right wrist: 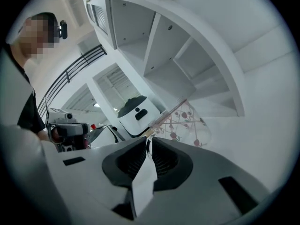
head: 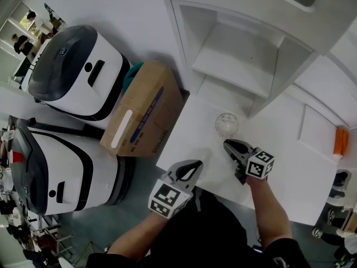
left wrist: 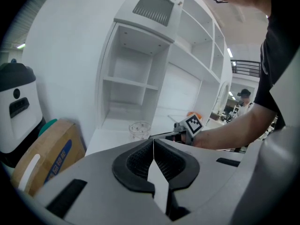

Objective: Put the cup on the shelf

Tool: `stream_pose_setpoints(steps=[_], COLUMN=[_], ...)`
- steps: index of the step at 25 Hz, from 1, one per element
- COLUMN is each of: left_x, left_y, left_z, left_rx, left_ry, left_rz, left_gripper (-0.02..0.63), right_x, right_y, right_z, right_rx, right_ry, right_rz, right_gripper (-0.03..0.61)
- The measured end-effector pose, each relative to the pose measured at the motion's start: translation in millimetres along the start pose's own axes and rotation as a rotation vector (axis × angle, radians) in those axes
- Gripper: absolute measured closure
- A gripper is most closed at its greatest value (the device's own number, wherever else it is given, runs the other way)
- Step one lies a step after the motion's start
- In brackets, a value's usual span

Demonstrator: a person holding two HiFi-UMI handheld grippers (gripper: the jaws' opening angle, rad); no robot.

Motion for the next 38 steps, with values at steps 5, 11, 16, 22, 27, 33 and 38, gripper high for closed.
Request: stream_pose_setpoints(steps=[5,11,16,22,27,33,38], left_x=[-12.8,-13.6,-11.6,-4.8,-5.7,-13.1,-19.3], left_y=[16.1,27.7,34.6,46.2,56.2,71.3,78.8], left_z=[8.8,19.5,43.8,69.6,87.6,108.2,123.7], left_rx=[-0.012,-0.008,0.07,0.132,0.175,0.21,0.232], left_ry=[-0.026,-0.023,-0.052,-0.09,-0.115,-0.145,-0.192], left_rz=[0.044,-0.018,-0.096,-0.167,-0.212,-0.238,-0.273], left_gripper=[0.597,0.598,0.598,0.597,0.598,0.598,0.597], right_x=[-3.2,-15.4,-19.7,-22.0,-27.5,-32.9,-31.8], right_y=[-1.2,10.8,34.4,70.2,108.1,148.4,169.0], right_z=[7.8,34.5,55.8,71.8,82.6,97.3,106.5], right_rx=[0.068,0.052,0.005,-0.07,-0.111,-0.151,-0.169], right_ry=[-0.066,-0.149,-0.189,-0.21,-0.248,-0.304,-0.34], right_rz=[0.022,0.005,-0.022,-0.036,-0.049,-0.069,-0.098], right_gripper=[0.54,0.54,0.54,0.54,0.54,0.54,0.54])
Point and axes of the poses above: the fingertips, and each gripper's own axes: x forward along the fingers, y to its left, z out of its top, the point moved 4 cm from there along -x, backward along the fingers, and after that the axes turned 8 degrees about x, right-handed, at the moved point
